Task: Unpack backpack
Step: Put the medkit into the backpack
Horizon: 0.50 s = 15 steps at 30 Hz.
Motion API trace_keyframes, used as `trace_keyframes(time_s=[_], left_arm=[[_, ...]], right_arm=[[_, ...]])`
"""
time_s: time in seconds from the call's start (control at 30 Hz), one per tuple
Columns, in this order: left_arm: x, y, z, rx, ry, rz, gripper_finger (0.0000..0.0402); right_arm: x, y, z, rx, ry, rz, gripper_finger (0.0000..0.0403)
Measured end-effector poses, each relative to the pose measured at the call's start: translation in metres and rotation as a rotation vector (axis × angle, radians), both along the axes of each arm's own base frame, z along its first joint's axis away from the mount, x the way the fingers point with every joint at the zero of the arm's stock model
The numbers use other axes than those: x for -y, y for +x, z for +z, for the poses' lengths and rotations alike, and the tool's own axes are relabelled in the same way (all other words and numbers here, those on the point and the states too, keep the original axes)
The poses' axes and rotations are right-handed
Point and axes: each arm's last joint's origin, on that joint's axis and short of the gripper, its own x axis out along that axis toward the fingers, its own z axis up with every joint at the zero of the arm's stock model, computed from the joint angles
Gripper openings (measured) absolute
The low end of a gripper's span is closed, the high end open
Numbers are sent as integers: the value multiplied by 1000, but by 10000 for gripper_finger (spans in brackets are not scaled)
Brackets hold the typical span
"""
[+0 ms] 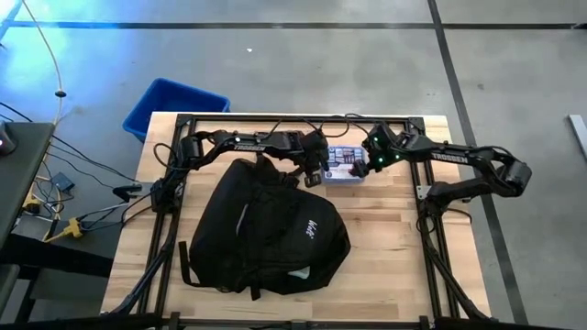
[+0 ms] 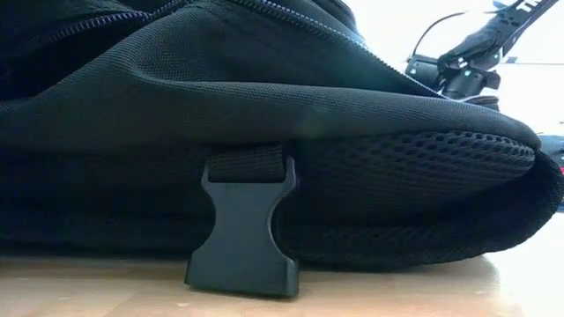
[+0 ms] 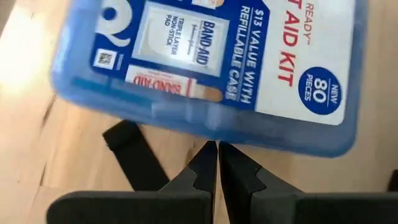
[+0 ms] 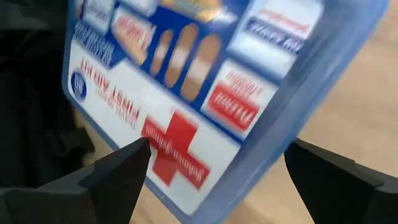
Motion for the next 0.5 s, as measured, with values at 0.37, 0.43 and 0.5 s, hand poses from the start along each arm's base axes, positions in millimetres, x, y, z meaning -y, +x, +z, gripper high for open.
trace_keyframes(time_s=[0.37,0.43,0.5], left_arm=[[1,-3,-1,-43,54,94,0],[0,2,1,4,59,91,0],[0,5,2,46,47,77,0]], right_arm=[[-9,-20,4,-161,-14,-41,350],[-7,-23,-2,-158,8,-91,350],[-7,-25,-11,-123,38,-133,350]])
